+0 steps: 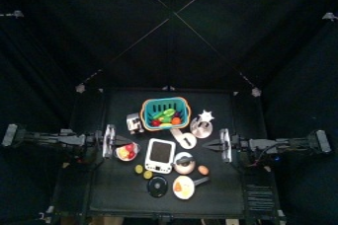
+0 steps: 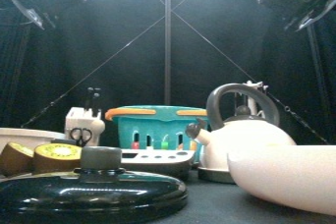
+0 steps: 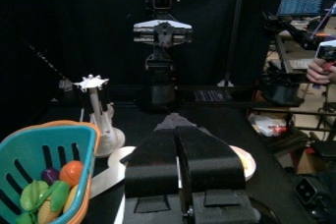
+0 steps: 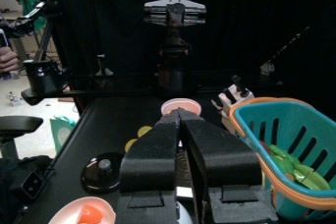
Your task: Grab cleaver handle
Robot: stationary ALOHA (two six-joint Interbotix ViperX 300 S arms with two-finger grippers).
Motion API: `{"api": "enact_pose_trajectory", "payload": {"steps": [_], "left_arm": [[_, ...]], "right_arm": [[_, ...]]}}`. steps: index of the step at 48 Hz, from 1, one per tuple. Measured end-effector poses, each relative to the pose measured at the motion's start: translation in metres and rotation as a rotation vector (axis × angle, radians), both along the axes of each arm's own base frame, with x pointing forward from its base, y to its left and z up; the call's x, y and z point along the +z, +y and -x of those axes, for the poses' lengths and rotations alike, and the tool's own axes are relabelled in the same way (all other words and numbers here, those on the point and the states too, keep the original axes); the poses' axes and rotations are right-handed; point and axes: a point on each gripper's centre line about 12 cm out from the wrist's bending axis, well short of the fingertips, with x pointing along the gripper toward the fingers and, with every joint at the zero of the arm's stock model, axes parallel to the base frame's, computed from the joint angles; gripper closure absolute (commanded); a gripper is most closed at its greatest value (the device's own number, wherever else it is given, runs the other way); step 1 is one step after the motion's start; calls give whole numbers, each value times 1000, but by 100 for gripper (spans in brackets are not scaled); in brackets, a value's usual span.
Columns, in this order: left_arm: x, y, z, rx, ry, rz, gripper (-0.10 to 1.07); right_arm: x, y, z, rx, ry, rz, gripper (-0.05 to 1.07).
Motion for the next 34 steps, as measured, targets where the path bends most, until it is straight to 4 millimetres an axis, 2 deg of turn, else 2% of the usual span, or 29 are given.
{"api": "enact_pose_trajectory", "payload": {"steps": [11, 18, 26, 34], "left_arm": [[-18, -2, -9, -9, 71, -1, 97], [-27, -2, -16, -9, 109, -2, 96], [-32, -2, -26, -10, 132, -1, 94], [-38, -5, -31, -19, 146, 0, 90]], "right_arm": [[-14, -1, -12, -4, 71, -24, 100], [-22, -6, -30, -31, 136, -77, 100], [-26, -20, -53, -106, 228, -243, 100], [-33, -35, -65, -186, 356, -443, 100]]}}
